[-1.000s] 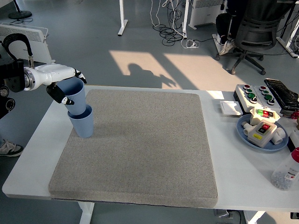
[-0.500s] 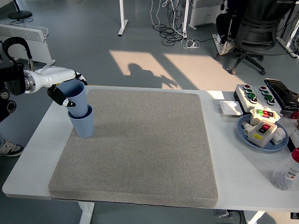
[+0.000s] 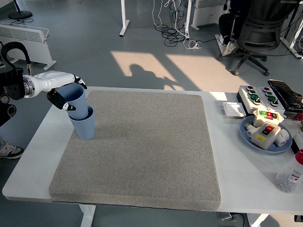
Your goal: Push cup pick cup insert cup
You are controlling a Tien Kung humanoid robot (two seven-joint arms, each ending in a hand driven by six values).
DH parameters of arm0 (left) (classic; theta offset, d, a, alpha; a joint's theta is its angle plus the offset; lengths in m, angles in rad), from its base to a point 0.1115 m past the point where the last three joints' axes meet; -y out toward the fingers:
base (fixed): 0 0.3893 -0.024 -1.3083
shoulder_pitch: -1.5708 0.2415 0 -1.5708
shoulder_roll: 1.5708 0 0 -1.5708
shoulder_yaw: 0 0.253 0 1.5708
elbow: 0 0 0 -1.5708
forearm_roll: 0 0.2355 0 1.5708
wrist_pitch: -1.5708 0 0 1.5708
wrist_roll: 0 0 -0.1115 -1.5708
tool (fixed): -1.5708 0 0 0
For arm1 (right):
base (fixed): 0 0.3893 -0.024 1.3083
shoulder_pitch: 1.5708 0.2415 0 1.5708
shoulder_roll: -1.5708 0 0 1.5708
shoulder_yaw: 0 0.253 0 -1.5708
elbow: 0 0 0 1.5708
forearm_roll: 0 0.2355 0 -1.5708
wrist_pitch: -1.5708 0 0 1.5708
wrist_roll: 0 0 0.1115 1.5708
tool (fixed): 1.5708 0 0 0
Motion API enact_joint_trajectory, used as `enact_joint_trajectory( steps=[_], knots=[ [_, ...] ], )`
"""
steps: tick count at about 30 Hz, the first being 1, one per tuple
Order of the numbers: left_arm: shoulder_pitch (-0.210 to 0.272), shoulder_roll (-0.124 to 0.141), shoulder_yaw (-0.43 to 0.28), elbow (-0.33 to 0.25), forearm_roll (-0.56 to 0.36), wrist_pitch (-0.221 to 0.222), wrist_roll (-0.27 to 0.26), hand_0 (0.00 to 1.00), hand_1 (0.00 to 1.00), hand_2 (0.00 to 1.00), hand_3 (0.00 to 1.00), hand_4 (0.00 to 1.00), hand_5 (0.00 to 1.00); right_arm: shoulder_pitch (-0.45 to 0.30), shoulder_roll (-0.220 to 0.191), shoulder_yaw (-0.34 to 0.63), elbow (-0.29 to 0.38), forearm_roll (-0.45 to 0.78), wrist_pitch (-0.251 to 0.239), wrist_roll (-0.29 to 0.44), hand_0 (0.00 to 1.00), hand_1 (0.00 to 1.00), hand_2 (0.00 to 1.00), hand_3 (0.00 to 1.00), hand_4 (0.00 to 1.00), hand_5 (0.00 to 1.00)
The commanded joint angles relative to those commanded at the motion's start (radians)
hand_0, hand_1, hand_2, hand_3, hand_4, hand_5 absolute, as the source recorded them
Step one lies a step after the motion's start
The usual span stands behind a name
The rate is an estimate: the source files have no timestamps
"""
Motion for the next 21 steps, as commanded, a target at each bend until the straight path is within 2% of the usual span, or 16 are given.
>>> enact_joint_trajectory(
  steps=[2,3,8,9,14,15,20,21],
  knots=[
    [0.002,-0.001,0.0,0.006,-0.009,0.01,-0.007,0.655,0.815,0.934,0.865,0.82,0.146,0.001,0.0,0.0,0.0,0.0,0.0,0.0,0.729,0.666,0.636,0.571,0.129,0.364],
    [0.003,-0.002,0.001,0.01,-0.012,0.014,-0.01,0.762,0.879,0.998,0.97,0.949,0.322,0.001,0.0,-0.001,0.0,0.001,0.0,0.0,0.73,0.666,0.637,0.572,0.129,0.364],
    [0.005,-0.003,0.005,0.019,-0.022,0.021,-0.02,0.762,0.879,0.998,0.97,0.949,0.322,0.001,0.0,-0.002,0.0,0.003,0.0,0.0,0.73,0.666,0.637,0.572,0.129,0.364],
    [0.006,-0.003,0.005,0.021,-0.023,0.024,-0.022,0.833,0.907,0.998,0.988,0.978,0.378,0.002,0.0,-0.002,0.0,0.004,0.0,0.0,0.73,0.666,0.637,0.572,0.129,0.364],
    [0.008,-0.004,0.004,0.026,-0.031,0.032,-0.031,0.833,0.907,0.998,0.988,0.978,0.378,0.002,-0.001,-0.002,0.0,0.004,0.0,0.001,0.73,0.666,0.637,0.572,0.129,0.364],
    [0.01,-0.004,0.004,0.027,-0.032,0.034,-0.032,0.908,0.954,0.998,0.998,0.991,0.387,0.001,-0.001,-0.002,0.0,0.004,0.0,0.001,0.73,0.667,0.636,0.572,0.129,0.364],
    [0.014,-0.004,0.003,0.028,-0.037,0.041,-0.034,0.908,0.954,0.998,0.998,0.991,0.387,-0.001,0.0,-0.003,0.0,0.005,-0.001,0.001,0.73,0.667,0.636,0.572,0.129,0.364],
    [0.016,-0.004,0.001,0.028,-0.037,0.043,-0.034,0.917,0.956,0.998,0.998,0.998,0.415,-0.002,0.0,-0.002,0.0,0.004,-0.001,0.0,0.73,0.666,0.637,0.571,0.129,0.364]
  ],
)
